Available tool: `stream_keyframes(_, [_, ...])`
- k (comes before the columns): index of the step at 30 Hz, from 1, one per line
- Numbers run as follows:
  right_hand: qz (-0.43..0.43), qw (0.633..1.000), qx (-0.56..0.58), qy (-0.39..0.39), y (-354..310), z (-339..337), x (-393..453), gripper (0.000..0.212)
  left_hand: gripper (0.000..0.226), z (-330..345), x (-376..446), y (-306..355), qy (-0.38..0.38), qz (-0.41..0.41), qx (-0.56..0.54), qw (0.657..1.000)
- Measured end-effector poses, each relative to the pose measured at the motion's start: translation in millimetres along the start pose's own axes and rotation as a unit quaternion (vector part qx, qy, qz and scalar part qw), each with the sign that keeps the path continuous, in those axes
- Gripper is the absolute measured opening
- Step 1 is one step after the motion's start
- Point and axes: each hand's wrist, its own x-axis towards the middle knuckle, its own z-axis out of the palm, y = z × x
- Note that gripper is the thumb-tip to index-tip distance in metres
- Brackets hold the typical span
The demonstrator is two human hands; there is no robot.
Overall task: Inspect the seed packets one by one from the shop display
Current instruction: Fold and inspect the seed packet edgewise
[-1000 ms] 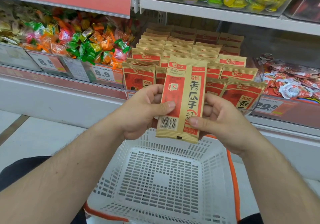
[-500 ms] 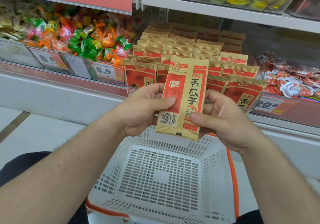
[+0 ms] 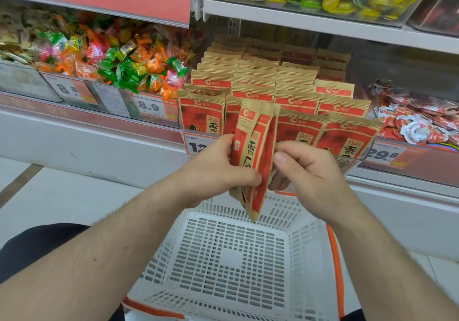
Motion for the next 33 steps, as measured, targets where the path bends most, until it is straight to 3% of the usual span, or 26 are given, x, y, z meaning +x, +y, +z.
stream_keyframes(3, [-0.011, 0.999, 0.002, 0.048, -2, 6, 1, 0.019, 0.071, 7, -2, -2, -0.051, -0.020, -0.013, 0.998])
stream_keyframes(7, [0.038, 0.995, 0.090, 0.028, -4, 13, 1, 0.018, 0.050, 9, 1, -8, -0.079, -0.048, -0.069, 0.993])
stream_keyframes(13, [0.085, 0.975, 0.207, 0.002, -5, 14, 2, 0.023, 0.018, 12, 4, -15, -0.210, -0.046, -0.214, 0.953])
stream_keyframes(19, [0.073, 0.978, 0.197, 0.003, -3, 12, 2, 0.017, 0.018, 14, 5, -15, -0.210, -0.040, -0.219, 0.952])
stream_keyframes(23, [0.032, 0.991, 0.133, 0.001, -3, 6, 3, 0.026, 0.042, 12, 2, -14, -0.157, -0.026, -0.195, 0.968])
stream_keyframes(27, [0.010, 0.994, 0.011, -0.110, -3, -9, -1, 0.043, 0.046, 7, -1, -3, -0.092, 0.003, -0.207, 0.974])
stream_keyframes(33, [0.065, 0.978, -0.051, -0.194, -10, -7, -2, 0.015, 0.025, 0, -1, 0, -0.062, 0.018, -0.220, 0.973])
